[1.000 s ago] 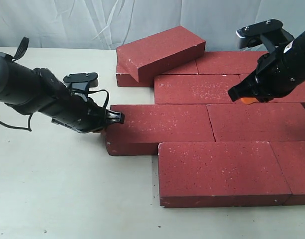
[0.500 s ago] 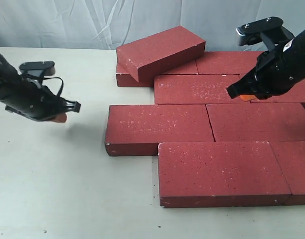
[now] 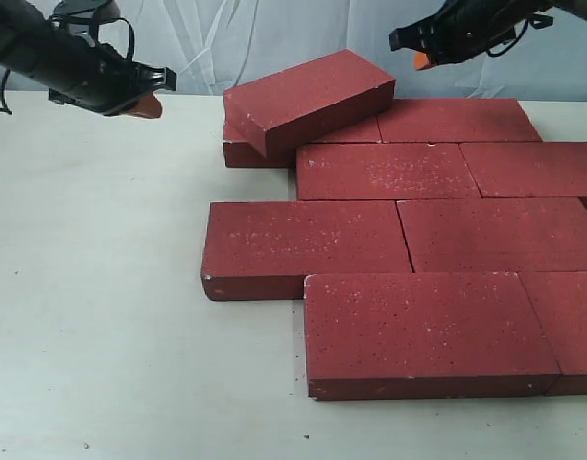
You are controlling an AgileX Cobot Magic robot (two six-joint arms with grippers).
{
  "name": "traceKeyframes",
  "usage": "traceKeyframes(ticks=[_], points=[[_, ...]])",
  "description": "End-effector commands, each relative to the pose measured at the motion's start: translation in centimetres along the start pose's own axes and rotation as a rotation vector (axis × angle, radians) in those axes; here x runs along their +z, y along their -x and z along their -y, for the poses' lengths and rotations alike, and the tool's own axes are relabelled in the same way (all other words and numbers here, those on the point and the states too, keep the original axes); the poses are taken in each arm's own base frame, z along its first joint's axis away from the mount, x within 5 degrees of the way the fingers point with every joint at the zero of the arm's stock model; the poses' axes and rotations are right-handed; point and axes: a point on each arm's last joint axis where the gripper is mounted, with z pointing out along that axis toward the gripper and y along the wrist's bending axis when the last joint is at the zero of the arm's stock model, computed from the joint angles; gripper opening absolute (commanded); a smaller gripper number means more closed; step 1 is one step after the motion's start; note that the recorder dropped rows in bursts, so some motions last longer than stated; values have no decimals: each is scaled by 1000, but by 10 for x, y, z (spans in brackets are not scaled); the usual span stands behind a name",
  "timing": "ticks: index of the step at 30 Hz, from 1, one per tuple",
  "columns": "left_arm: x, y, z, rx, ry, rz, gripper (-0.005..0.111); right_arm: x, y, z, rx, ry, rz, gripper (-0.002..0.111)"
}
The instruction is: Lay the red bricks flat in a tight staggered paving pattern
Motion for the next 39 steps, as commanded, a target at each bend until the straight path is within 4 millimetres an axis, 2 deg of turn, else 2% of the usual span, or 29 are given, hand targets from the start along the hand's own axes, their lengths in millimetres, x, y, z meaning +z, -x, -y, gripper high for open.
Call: traceKeyframes(ticks=[1,5,15,18,22,31,35,39], points=[[27,9,16,57,-45,-27,0,41,10,15,48,-19,64,-1],[56,15,23,68,-78,-34,0,63,9,22,52,-46,98,-1],[93,19,32,66,-132,-44,0,92,-8,26,91,-40,90,-1],[100,19,38,80,-141,-43,0,95,-10,26,87,-30,85,-1],[102,22,44,97,-146,-31,0,94,-9,21,53,-6,78,-1],[104,22,43,104,-141,-35,0,90,-7,7,-24,36,41,-1],[101,23,42,126,-127,-32,0,81,-4,6,-59,35,6,-1],[88,32,41,156,-109,-10,0,65,1,1,-95,56,-23,-1]])
